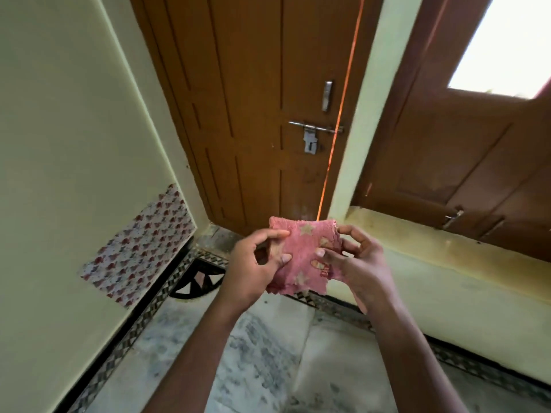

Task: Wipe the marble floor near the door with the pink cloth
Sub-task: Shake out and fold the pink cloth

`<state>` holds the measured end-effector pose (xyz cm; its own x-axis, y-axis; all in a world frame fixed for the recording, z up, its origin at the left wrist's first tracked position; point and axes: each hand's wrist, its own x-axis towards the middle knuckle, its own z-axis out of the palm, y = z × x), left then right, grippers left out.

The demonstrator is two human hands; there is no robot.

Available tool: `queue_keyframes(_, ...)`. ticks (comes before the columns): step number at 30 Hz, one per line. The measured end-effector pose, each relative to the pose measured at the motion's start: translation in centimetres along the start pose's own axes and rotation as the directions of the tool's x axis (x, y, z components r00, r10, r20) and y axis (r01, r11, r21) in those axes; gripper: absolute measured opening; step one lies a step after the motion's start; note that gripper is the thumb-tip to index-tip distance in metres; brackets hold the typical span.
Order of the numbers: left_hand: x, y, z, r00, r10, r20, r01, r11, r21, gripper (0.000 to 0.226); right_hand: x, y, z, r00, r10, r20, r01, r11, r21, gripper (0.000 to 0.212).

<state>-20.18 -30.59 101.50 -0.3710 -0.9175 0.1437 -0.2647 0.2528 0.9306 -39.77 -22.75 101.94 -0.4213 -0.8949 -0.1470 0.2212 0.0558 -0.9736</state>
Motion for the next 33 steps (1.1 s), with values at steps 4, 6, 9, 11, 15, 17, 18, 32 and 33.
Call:
queue_keyframes(4,2.2,1.7,8.5,0.999,0.009,0.043,-0.009,1.000,0.014,0.042,1.9,-1.7,-8.4,0.998,-0.019,-0.053,0.016,0.998,-0.053,0.034)
queue_keyframes(6,3.7,2.2,12.2,0.996,0.006,0.090,-0.010,0.999,0.037,0.045,3.2,-1.9,-12.0,0.996,-0.018,-0.089,0.013,0.998,-0.058,0.035)
queue_keyframes(9,6.3,2.4,16.3,0.984,-0.031,0.178,0.025,0.999,0.039,0.056,5.8,-1.7,-15.9,0.988,-0.019,-0.152,0.009,0.998,-0.069,0.033)
queue_keyframes(11,8.4,2.3,18.9,0.963,-0.065,0.261,0.037,0.993,0.110,0.068,8.0,-1.0,-18.2,0.981,-0.013,-0.191,-0.005,0.996,-0.091,0.032)
queue_keyframes(15,13.3,1.1,23.4,0.920,-0.106,0.378,-0.002,0.961,0.276,0.081,12.9,1.4,-21.7,0.962,0.025,-0.270,-0.066,0.987,-0.143,0.030)
queue_keyframes(17,16.3,-0.4,25.6,0.897,-0.136,0.420,-0.006,0.948,0.318,0.082,15.9,3.0,-23.1,0.952,0.051,-0.303,-0.104,0.981,-0.161,0.029)
queue_keyframes(18,17.5,-1.1,26.6,0.885,-0.153,0.439,0.002,0.945,0.326,0.083,17.1,3.7,-23.7,0.943,0.066,-0.325,-0.126,0.978,-0.166,0.029)
queue_keyframes(32,33.6,-17.1,40.9,0.799,-0.246,0.549,-0.052,0.881,0.470,0.080,38.7,15.2,-30.2,0.813,0.179,-0.554,-0.443,0.807,-0.390,0.017)
queue_keyframes(33,34.4,-18.3,41.8,0.807,-0.248,0.537,-0.048,0.878,0.477,0.080,40.3,16.2,-30.7,0.808,0.198,-0.555,-0.463,0.796,-0.390,0.017)
